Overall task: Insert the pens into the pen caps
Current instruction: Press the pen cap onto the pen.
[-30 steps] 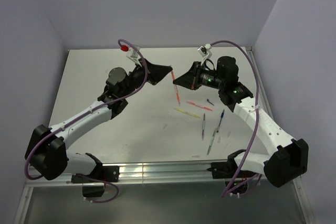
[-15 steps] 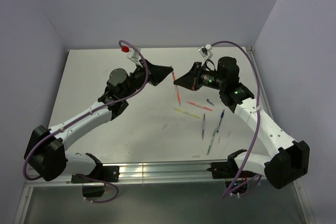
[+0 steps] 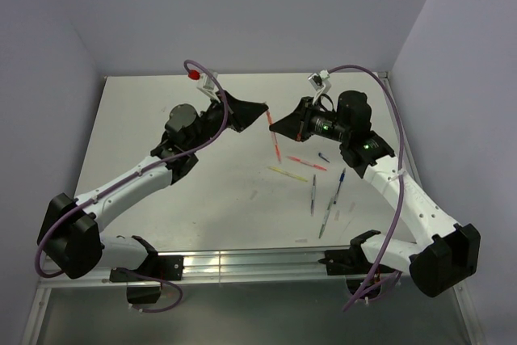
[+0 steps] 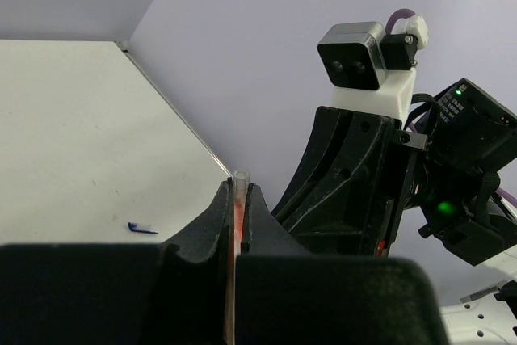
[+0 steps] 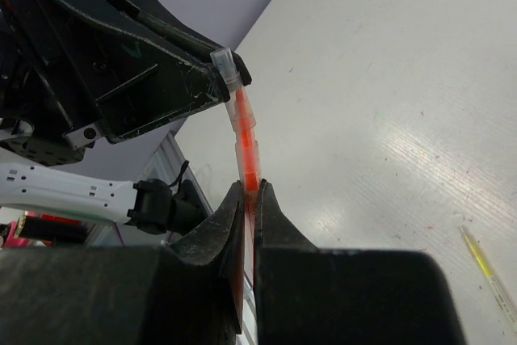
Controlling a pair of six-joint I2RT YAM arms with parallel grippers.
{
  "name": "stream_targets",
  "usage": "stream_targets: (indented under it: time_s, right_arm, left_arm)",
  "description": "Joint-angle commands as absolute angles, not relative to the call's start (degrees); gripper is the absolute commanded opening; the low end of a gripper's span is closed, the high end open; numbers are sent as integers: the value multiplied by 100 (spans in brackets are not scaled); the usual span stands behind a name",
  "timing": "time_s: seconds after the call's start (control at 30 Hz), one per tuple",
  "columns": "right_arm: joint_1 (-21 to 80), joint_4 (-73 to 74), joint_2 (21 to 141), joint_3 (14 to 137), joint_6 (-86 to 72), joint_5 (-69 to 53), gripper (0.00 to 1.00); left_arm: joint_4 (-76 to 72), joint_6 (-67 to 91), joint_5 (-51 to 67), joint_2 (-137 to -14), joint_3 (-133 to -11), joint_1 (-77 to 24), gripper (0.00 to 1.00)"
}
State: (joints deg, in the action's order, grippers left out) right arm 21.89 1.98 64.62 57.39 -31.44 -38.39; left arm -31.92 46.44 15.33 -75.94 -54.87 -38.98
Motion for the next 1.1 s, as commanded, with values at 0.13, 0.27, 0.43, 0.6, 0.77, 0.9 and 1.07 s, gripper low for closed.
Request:
stream_targets:
  time_s: [0.13,0.27,0.43,0.6,0.77,0.9,1.07]
  right_arm:
    - [1978,-914,6346,5853,-3076,-2259,0]
    - [1978,-888,6390,5889,-3076,-2346,0]
    - [1978,-905,6416,5915,-3094,-2540,0]
    - [1995,-993,6381,5906,-3129,-2873,0]
    - [2039,-1072,6284,5889,-3085,-3058,0]
    - [2074,-1081,6223,5889,-3050,-3164,0]
    - [2118,-1072,6091,5871,-2971,-3208,0]
  left_arm:
    - [-2145,4808,3138,-7646,-5651,-4342,0]
    - [-1917,4588,3006,-7603,-5669,-4342,0]
    - [-1732,4351,2848,-7576,-5748,-4342,0]
    - [-1460,4070,2734,-7567,-5985,-4342,6]
    - [-1310,3859,2707,-7567,-6240,-4350,12]
    - [-1196,3762,2681,-7532,-6381,-4342,17]
    - [-994,3595,2549,-7436,-6530,-4342,29]
